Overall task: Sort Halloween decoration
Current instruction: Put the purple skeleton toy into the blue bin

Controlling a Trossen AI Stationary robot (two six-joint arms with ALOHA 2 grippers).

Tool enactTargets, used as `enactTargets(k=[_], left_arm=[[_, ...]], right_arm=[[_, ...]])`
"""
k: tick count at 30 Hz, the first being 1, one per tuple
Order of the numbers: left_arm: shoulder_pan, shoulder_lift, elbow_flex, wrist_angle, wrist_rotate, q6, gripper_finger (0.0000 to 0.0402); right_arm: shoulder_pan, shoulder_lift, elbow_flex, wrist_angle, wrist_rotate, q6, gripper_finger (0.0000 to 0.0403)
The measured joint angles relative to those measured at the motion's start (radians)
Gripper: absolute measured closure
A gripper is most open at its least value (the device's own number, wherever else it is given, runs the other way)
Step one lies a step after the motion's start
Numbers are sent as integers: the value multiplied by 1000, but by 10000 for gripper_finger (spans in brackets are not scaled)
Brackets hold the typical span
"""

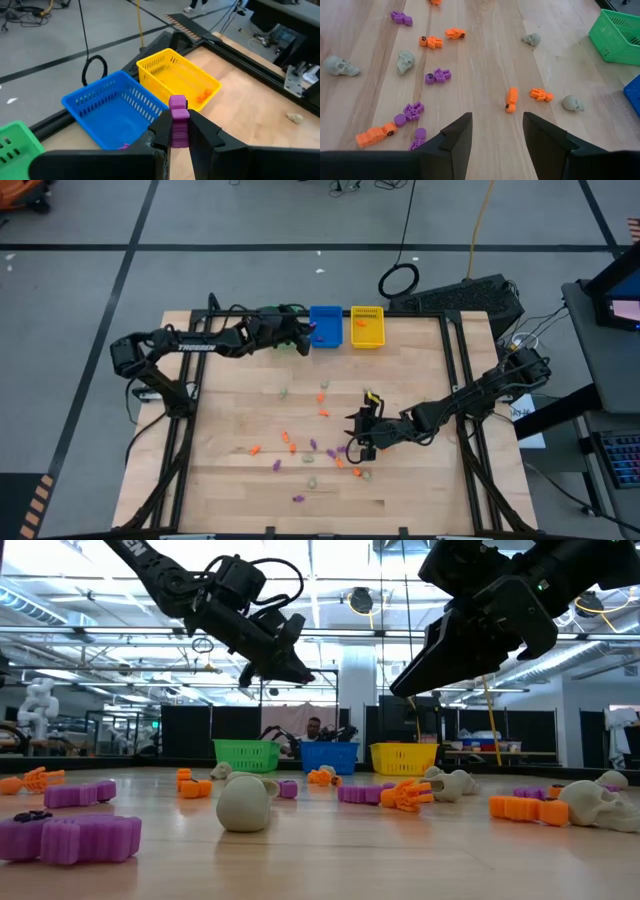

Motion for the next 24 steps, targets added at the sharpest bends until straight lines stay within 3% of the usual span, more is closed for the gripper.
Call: enactTargets(k=[17, 24], left_arm=[[13, 273, 111, 36, -2, 0, 359], [13, 328, 126, 36, 22, -26, 359]], right_arm=[[0, 0, 0, -1, 0, -4, 239], [0, 0, 0, -1, 0, -4, 239]])
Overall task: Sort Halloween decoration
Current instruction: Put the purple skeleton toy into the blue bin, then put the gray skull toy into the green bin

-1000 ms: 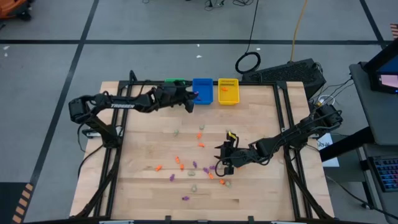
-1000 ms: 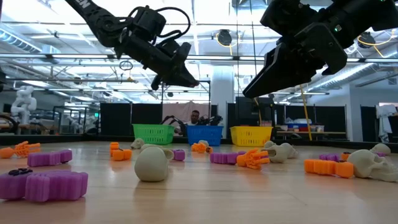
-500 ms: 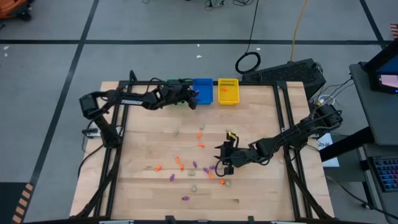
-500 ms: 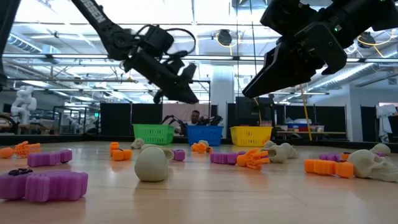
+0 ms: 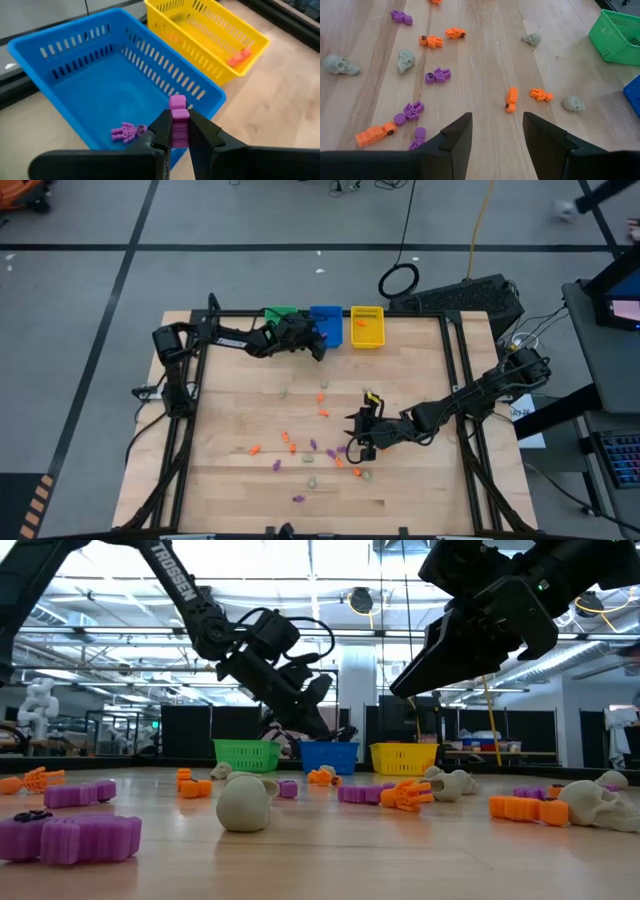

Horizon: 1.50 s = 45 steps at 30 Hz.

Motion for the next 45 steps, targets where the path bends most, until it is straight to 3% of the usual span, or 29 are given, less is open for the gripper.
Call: enactTargets(k=[17, 22, 29, 34, 45], left_arm=[[-10, 0, 2, 2, -136, 52, 349], [-25, -1, 2, 1, -183, 54, 291], [-25, -2, 44, -2, -168, 68, 189], [-27, -74, 97, -142, -91, 92, 156], [-110, -359, 116, -517, -90, 113, 153]], right_arm=[[0, 0, 0, -1, 0, 0, 239], [0, 0, 0, -1, 0, 0, 239], [0, 0, 0, -2, 0, 0, 239], [0, 0, 0, -6, 0, 0, 239], [0, 0, 0, -7, 0, 29, 239]])
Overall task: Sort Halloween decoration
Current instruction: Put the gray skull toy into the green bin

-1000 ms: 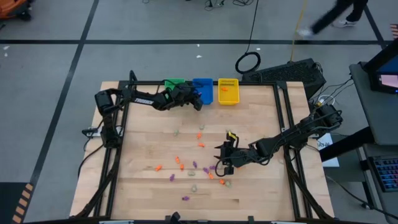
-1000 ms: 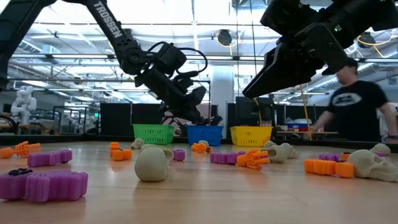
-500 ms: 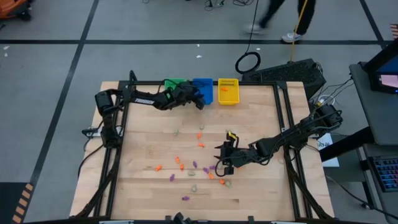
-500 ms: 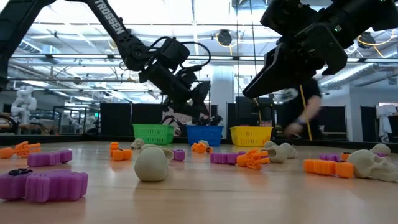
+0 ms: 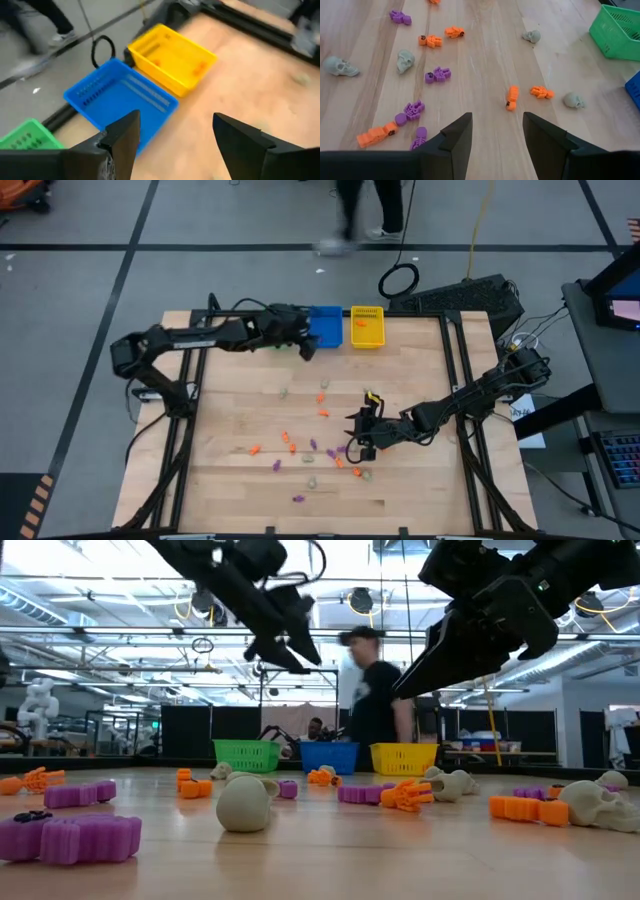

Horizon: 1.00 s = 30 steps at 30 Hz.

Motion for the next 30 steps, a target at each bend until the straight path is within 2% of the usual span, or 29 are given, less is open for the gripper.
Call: enactTargets(k=[6, 13, 20, 30], left_arm=[[-146, -127, -24, -231, 27, 19, 153], [-366, -220, -134, -241, 16, -29, 153], [-513, -232, -231, -246, -145, -166, 153], [-584, -232, -348, -243, -342, -376, 153]], right_arm=[[0, 0, 0, 0, 0, 4, 239], [0, 0, 0, 5, 0, 5, 239], [0, 0, 0, 8, 0, 5, 239], [0, 0, 0, 8, 1, 5, 239]])
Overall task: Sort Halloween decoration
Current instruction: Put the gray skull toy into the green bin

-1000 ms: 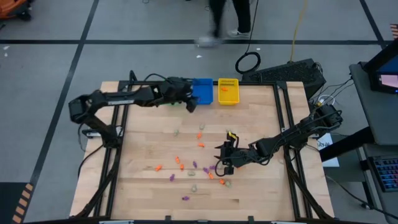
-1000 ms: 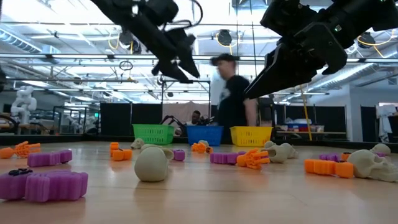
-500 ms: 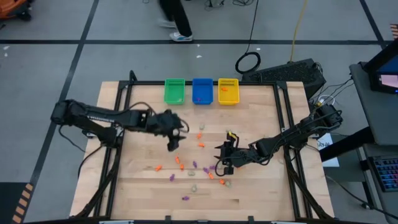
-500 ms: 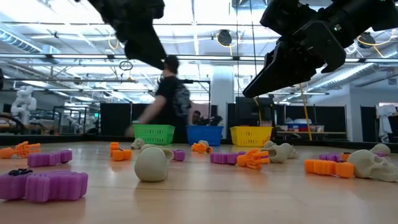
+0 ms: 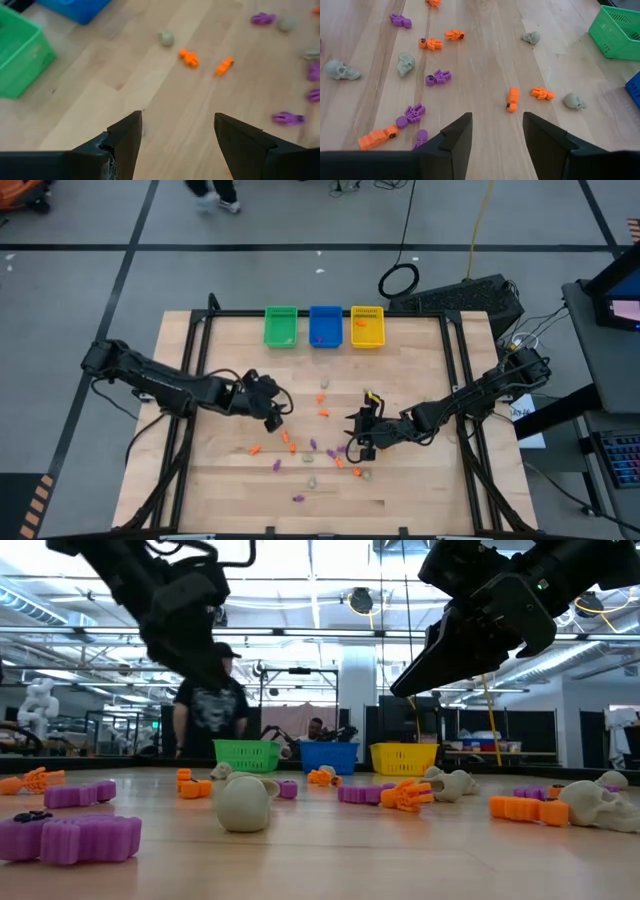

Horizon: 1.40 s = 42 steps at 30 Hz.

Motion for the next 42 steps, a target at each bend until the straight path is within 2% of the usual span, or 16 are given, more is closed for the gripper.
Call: enactTargets(k=[7, 14, 23, 37, 42], left_arm=[[-34, 0, -90, 18, -128, -107, 153], [-39, 1, -219, 182, -243, -127, 153], [-39, 47, -350, 461, -257, -102, 153], [-39, 230, -357, 646, -269, 11, 153], [-39, 300, -357, 702, -309, 27, 153]], right_arm=[[0, 0, 0, 0, 1, 0, 239], [0, 0, 0, 0, 2, 0, 239], [0, 0, 0, 0, 3, 0, 239], [0, 0, 0, 0, 3, 0, 239], [0, 0, 0, 0, 3, 0, 239]])
